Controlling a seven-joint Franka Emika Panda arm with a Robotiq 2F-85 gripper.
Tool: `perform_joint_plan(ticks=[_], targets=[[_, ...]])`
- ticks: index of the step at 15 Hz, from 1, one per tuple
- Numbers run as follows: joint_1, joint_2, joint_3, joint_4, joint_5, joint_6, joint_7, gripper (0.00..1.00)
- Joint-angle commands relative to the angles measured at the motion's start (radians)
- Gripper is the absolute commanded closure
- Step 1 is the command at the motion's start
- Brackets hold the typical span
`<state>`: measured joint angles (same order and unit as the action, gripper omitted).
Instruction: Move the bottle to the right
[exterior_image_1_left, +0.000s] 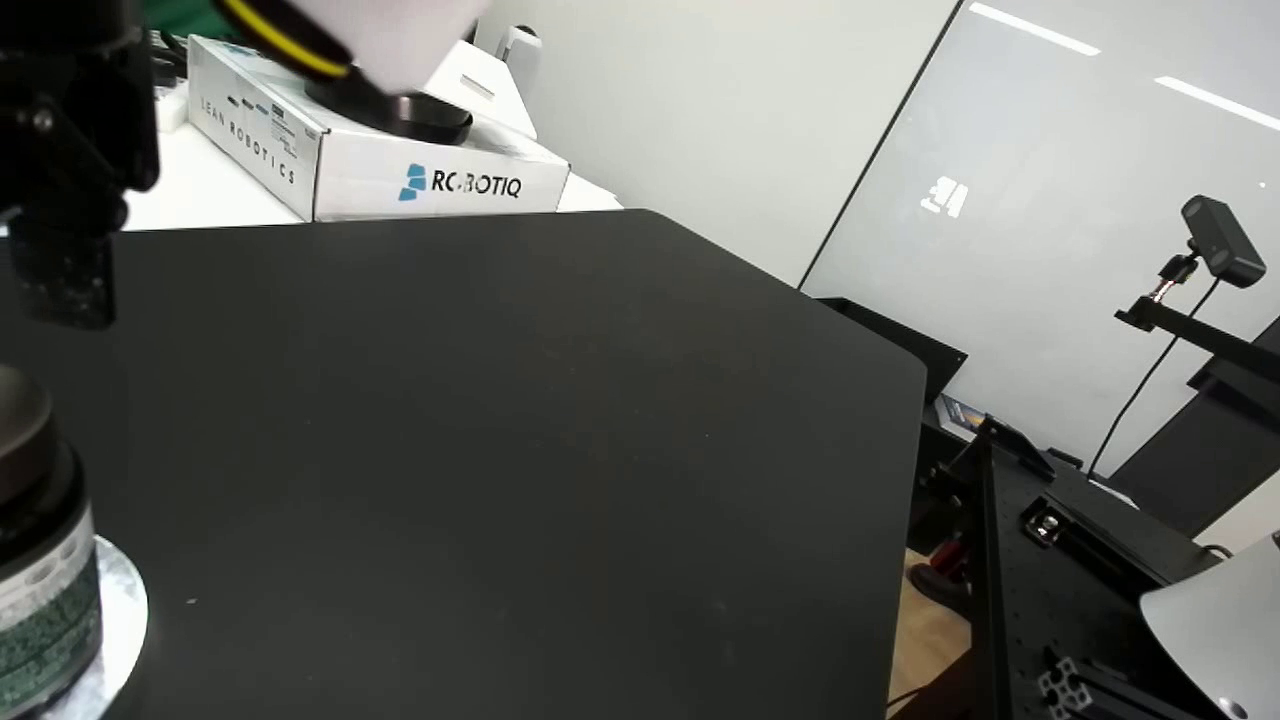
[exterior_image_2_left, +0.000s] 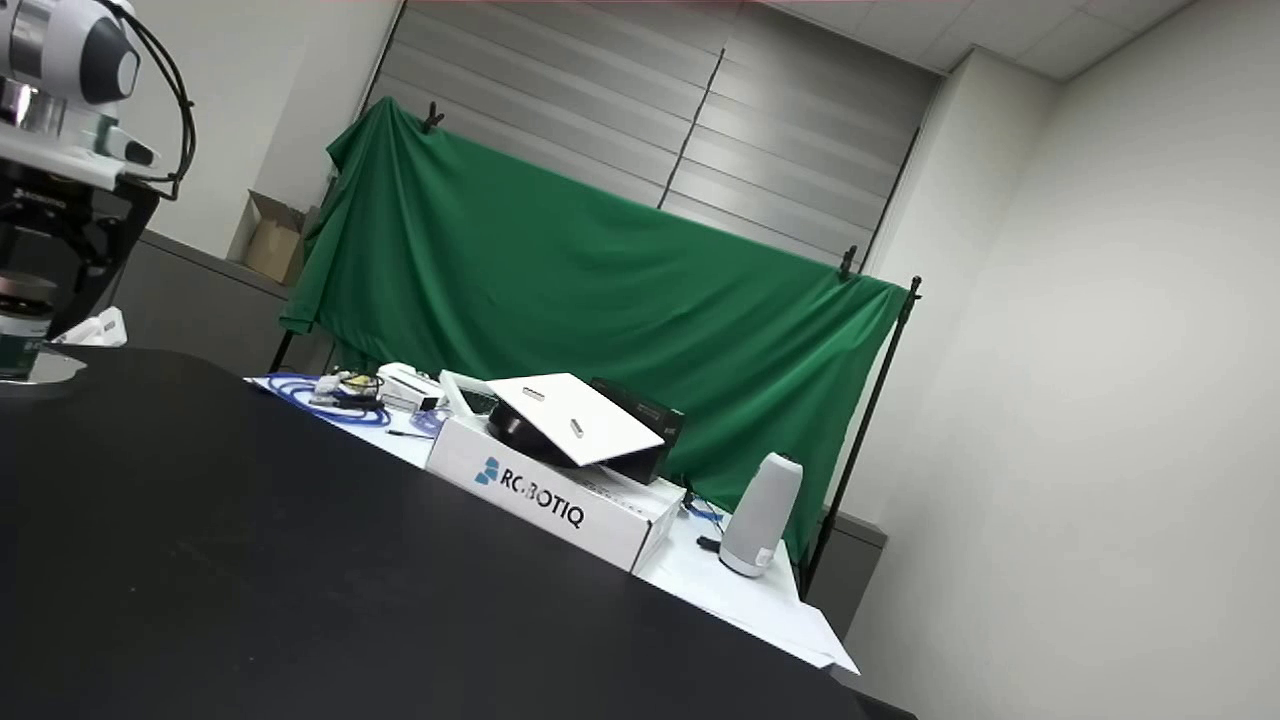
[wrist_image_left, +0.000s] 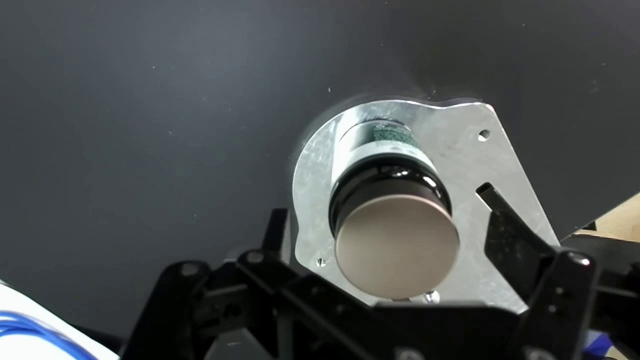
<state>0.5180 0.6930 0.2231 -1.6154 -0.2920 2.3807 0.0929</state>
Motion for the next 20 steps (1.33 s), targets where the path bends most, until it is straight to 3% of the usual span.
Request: perform_joint_plan(ticks=[1, 4, 7, 15, 20], targets=[[0.004, 0.014, -0.012, 0.016, 0.010, 0.002, -0.010, 0.26], [0.003, 0.020, -0.014, 0.015, 0.011, 0.004, -0.009, 0.49], [0.000, 0.015, -0.014, 0.008, 0.013, 0.009, -0.011, 0.65], [0.006, -0.069, -0.042, -0.051, -0.013, 0.003, 0.016, 0.65], [-0.002, -0.222, -0.069, -0.207, -0.038, -0.015, 0.059, 0.65]])
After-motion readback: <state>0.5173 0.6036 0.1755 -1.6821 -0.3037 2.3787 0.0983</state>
